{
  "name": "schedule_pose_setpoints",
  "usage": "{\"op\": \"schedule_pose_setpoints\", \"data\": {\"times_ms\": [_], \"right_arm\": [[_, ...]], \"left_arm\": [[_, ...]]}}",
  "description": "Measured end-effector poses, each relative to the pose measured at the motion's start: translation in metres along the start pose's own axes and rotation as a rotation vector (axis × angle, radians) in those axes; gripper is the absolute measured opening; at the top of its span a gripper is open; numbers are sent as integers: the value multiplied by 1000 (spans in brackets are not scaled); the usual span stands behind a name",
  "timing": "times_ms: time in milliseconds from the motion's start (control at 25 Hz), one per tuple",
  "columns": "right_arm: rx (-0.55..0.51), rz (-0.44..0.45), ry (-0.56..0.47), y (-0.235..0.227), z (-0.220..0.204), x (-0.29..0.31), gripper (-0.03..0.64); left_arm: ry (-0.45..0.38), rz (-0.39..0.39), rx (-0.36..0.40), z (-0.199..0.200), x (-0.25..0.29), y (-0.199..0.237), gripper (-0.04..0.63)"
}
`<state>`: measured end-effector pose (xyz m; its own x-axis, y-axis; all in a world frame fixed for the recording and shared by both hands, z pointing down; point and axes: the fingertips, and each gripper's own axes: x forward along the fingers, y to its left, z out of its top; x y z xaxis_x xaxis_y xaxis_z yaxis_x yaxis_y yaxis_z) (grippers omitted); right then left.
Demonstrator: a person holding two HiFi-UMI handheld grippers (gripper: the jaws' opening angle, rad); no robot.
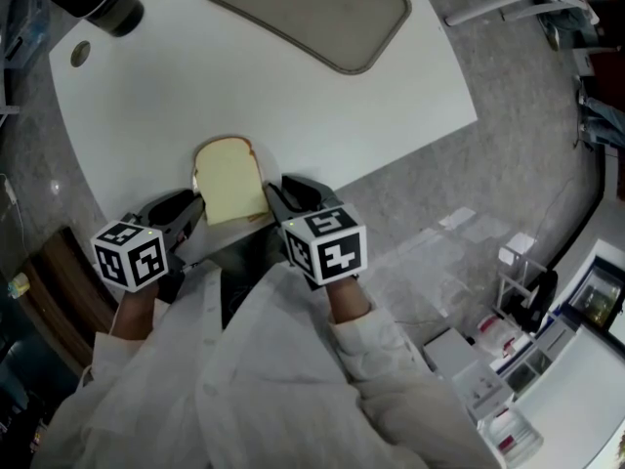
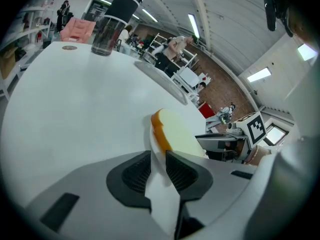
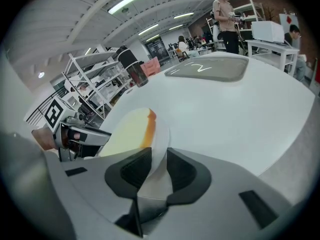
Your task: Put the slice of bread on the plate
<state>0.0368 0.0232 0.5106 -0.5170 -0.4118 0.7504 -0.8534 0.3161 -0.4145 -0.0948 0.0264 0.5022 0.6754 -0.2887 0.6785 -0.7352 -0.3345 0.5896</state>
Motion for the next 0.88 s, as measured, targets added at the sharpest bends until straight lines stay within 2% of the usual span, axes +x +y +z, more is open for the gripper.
{"op": "schedule_pose_setpoints", "data": {"times_ms": [200,480,880], "right_arm": [[11,1,2,1,0,-1,92],[89,-13,-5,-2,0,-2,89],[113,-47,14,-3,-3,-4,83]], "left_arm": [[12,-4,6,0,0,-1,83],[22,-5,19,1,3,-2,81],[28,-22,7,0,3,-4,81]]}}
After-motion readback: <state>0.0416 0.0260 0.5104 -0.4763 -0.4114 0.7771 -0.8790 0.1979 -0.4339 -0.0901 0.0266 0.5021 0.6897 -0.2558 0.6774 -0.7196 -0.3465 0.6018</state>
